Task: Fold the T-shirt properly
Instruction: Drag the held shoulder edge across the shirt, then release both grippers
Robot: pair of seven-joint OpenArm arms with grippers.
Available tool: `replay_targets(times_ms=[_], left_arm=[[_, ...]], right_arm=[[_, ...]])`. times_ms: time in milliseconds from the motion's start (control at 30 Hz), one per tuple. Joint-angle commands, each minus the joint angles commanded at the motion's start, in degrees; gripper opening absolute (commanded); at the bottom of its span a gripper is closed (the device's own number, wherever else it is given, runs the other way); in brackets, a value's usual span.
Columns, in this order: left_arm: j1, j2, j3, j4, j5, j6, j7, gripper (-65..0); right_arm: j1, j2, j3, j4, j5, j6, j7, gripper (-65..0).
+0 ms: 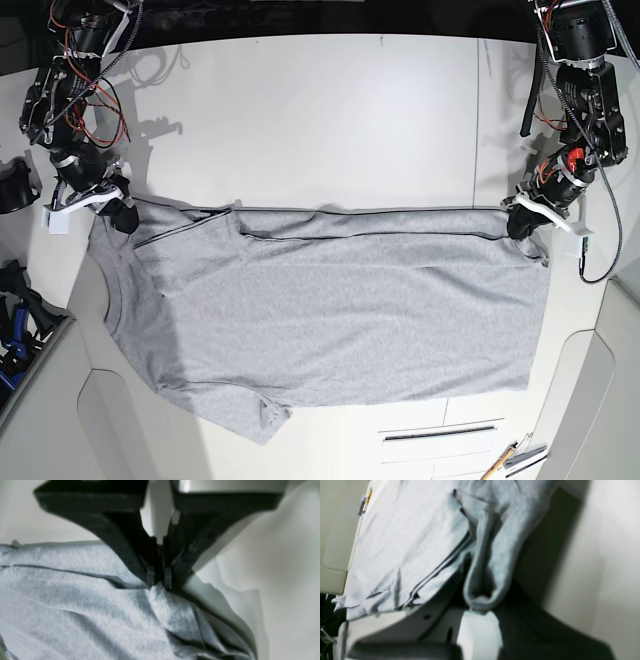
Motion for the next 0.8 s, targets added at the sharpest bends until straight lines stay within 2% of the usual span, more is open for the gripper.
replay_targets(times_ms=[200,500,567,800], left_arm=[[2.9,-1.4,-1.7,7.0,-0.7,-0.2,5.6,-65.0],[17.4,-1.8,-8.5,23.7,-1.8,-0.2,7.0,-65.0],[20.1,-1.8,-9.9,25.3,-2.8,-0.2,7.0,-65.0],[29.1,-1.6,-15.5,29.5,-7.0,-0.3,8.7,-65.0]], right_arm=[[-3.4,0.7,0.0,9.7,4.1,0.0,-8.0,-65.0],[-13.0,6.3,0.3,15.8,9.3,0.07,-10.0,-65.0],[-14.7,6.6,0.5,16.8,10.7,0.28,-11.5,-65.0],[-22.2,6.6,0.8,21.6,11.9,0.48,-11.6,-65.0]])
